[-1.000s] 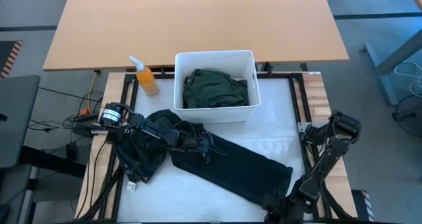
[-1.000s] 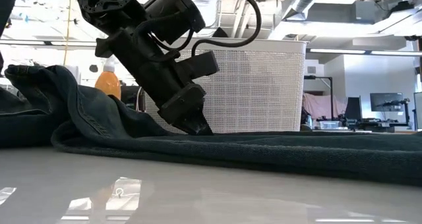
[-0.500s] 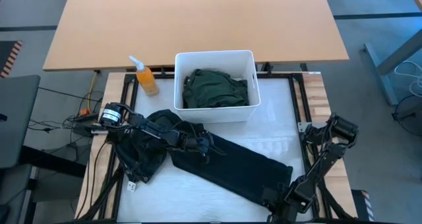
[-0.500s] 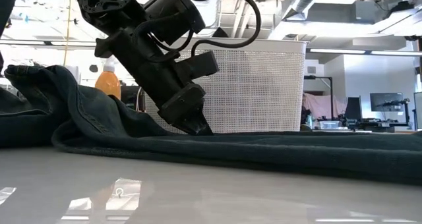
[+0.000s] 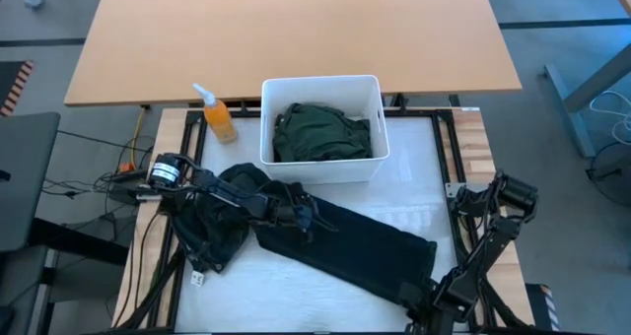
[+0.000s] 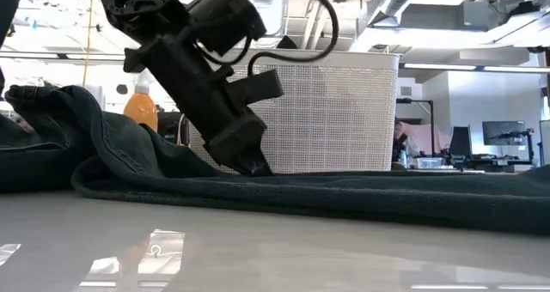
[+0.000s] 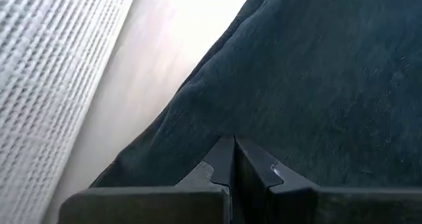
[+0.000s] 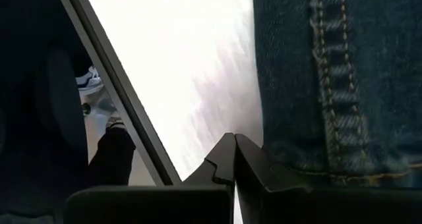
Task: Fold laundry
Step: Fold the dark blue jeans
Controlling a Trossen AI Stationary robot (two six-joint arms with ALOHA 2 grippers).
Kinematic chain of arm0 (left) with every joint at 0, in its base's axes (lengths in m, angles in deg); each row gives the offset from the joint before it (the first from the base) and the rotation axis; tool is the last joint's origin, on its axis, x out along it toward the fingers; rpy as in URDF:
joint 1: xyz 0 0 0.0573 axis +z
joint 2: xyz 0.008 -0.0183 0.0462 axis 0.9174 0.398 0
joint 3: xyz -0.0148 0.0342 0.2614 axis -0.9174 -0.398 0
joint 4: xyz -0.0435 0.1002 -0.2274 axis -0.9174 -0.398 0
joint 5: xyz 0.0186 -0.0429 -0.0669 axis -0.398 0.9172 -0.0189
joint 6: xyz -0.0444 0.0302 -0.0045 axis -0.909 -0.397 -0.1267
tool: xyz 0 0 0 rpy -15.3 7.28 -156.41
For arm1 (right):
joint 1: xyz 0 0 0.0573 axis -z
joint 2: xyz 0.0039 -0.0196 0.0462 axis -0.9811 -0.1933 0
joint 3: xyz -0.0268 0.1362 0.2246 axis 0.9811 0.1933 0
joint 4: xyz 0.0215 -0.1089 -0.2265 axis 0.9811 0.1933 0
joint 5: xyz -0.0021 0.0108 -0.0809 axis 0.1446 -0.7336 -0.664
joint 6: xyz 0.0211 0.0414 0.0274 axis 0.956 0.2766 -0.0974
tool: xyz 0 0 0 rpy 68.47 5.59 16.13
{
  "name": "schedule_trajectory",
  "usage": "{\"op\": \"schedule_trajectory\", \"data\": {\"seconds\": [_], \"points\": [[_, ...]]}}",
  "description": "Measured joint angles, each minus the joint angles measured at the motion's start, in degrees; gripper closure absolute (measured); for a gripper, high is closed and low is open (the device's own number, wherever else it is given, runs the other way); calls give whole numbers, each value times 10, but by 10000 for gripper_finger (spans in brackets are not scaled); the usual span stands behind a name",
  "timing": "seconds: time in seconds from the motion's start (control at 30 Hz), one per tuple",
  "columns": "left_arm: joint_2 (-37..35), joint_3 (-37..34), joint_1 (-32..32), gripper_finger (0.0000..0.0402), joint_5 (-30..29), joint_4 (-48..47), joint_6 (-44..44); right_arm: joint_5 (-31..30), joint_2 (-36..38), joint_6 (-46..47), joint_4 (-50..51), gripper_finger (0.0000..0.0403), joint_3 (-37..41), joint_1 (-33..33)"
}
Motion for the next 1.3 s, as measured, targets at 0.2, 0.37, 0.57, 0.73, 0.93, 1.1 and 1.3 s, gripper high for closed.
{"op": "schedule_trajectory", "data": {"seconds": [0.2, 0.37, 0.57, 0.73, 0.93, 1.1, 1.3], "points": [[-35, -1, -12, 401, -2, 18, 30, -1, 5, -21, -15, 379, 0, 1], [-36, -1, -12, 401, 16, 23, 31, -113, 55, -102, -21, 383, -2, -5], [-35, -1, -13, 401, 17, 16, 21, -165, 85, -75, 58, 385, -4, -7], [-35, -1, -13, 401, 16, 21, 18, -96, 48, -51, 54, 384, 13, -1], [-35, -1, -13, 401, 31, 30, 17, -56, 16, 11, 42, 383, 25, -4], [-35, 0, -13, 401, 57, 78, 16, -52, 12, 14, 28, 383, 25, -6], [-35, 0, -11, 401, 80, 181, 37, -50, 12, 14, 25, 383, 26, -6]]}}
